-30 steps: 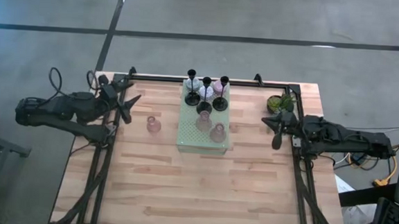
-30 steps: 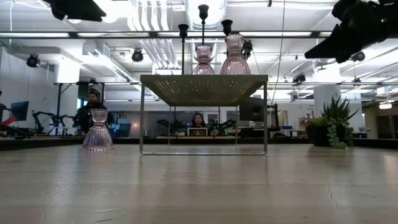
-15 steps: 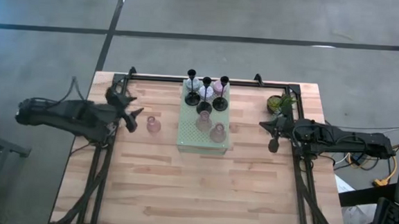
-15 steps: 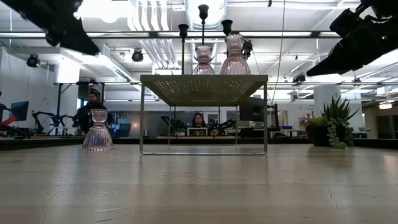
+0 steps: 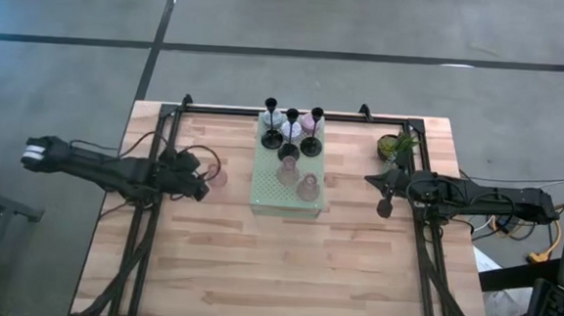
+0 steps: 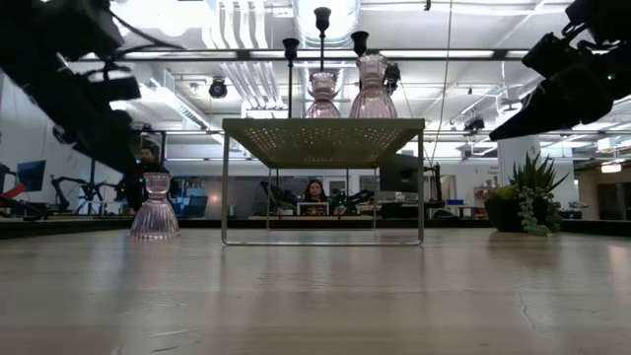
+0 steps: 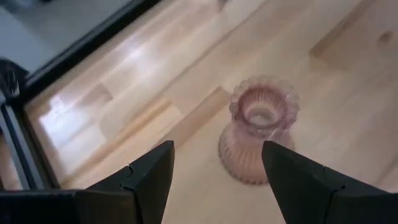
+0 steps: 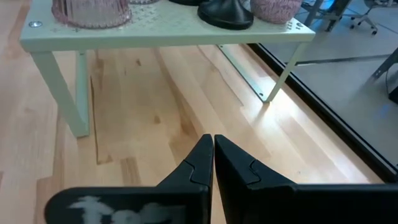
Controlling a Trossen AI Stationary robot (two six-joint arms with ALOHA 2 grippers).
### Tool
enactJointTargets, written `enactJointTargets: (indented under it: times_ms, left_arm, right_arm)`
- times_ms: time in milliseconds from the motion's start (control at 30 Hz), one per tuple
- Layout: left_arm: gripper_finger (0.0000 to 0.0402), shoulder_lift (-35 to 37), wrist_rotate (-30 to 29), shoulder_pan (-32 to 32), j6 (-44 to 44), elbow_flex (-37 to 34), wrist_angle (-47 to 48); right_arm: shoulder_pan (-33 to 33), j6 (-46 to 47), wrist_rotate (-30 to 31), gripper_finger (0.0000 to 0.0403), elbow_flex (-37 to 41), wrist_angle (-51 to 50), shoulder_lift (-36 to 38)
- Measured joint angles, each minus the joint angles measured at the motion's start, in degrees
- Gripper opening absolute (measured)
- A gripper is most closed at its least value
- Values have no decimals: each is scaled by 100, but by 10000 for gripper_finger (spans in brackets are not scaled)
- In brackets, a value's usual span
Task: Pick & Place candle stick holders
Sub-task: Put the pink candle holder on the shelf
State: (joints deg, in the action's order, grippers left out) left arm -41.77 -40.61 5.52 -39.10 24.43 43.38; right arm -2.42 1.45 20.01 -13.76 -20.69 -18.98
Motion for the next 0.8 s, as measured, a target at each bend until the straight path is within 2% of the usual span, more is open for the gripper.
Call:
enactJointTargets:
  times_ms: [300, 667, 800]
  left_arm:
    - [248, -6, -64, 2, 548, -853, -1321]
    - [248, -2, 85, 4, 1190, -1742, -3508]
    - [248, -3, 73, 4, 1199, -1934, -3804]
  right_arm:
    - [0, 0, -3, 9, 7, -2, 11]
    - [0, 0, -2, 9, 7, -2, 11]
    - [0, 0, 0, 9, 7, -2, 11]
